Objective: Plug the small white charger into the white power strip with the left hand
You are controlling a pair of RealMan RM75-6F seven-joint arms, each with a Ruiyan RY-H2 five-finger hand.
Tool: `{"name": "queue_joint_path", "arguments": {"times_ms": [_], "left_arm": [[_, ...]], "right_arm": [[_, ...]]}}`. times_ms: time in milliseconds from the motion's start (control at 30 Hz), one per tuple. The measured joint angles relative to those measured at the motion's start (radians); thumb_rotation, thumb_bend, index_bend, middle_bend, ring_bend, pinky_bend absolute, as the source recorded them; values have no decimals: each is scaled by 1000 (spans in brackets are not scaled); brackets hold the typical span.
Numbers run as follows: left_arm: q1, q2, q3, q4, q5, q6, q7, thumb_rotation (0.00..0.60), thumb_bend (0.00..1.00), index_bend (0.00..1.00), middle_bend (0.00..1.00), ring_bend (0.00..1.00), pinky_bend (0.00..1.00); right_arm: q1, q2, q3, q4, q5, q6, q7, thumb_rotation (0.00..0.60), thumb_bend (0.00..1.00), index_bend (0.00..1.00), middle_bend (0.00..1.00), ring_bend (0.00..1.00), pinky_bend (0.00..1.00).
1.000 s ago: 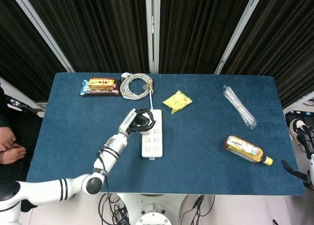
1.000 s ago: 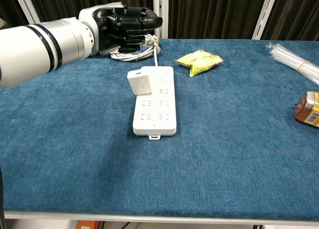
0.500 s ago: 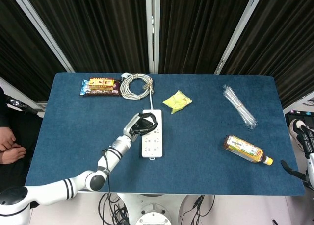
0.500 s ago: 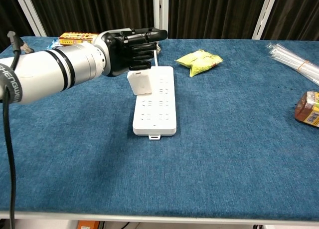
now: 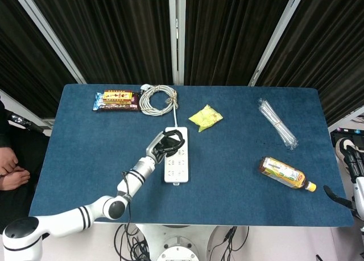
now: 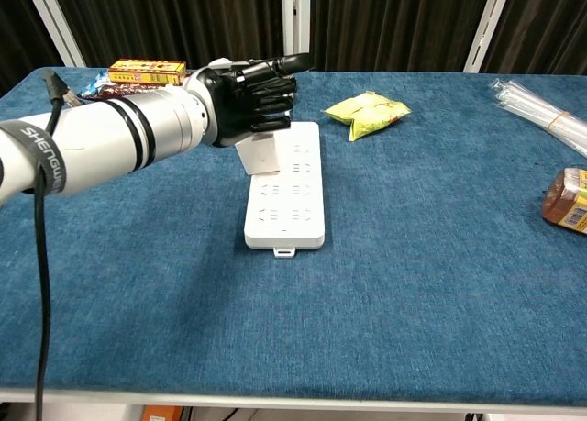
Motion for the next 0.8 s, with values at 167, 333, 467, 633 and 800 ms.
{"name": "queue_joint_path", "arguments": {"times_ms": [167, 333, 467, 633, 800], "left_arm": [[-5, -6, 4, 10, 23, -4, -22, 600, 510, 912, 1000, 947, 993], [-13, -14, 10, 19, 41, -5, -34, 600, 510, 912, 1000, 947, 992], [-21, -19, 12, 26, 43, -8, -39, 600, 510, 912, 1000, 947, 991], [-30, -24, 16, 33, 44, -11, -39, 600, 509, 912, 1000, 947, 991], [-35, -29, 20, 37, 42, -12, -37, 600, 510, 912, 1000, 947, 991]], "right_arm": [[1, 0, 0, -5, 2, -3, -7, 600, 111, 0, 17, 0, 0], [1, 0, 0, -7, 4, -5, -10, 600, 111, 0, 17, 0, 0], [0, 0, 0, -6, 7, -5, -9, 600, 111, 0, 17, 0, 0], [-1, 0, 0, -5, 8, -4, -7, 600, 111, 0, 17, 0, 0], [-1, -1, 0, -2, 9, -6, -3, 600, 111, 0, 17, 0, 0]]}}
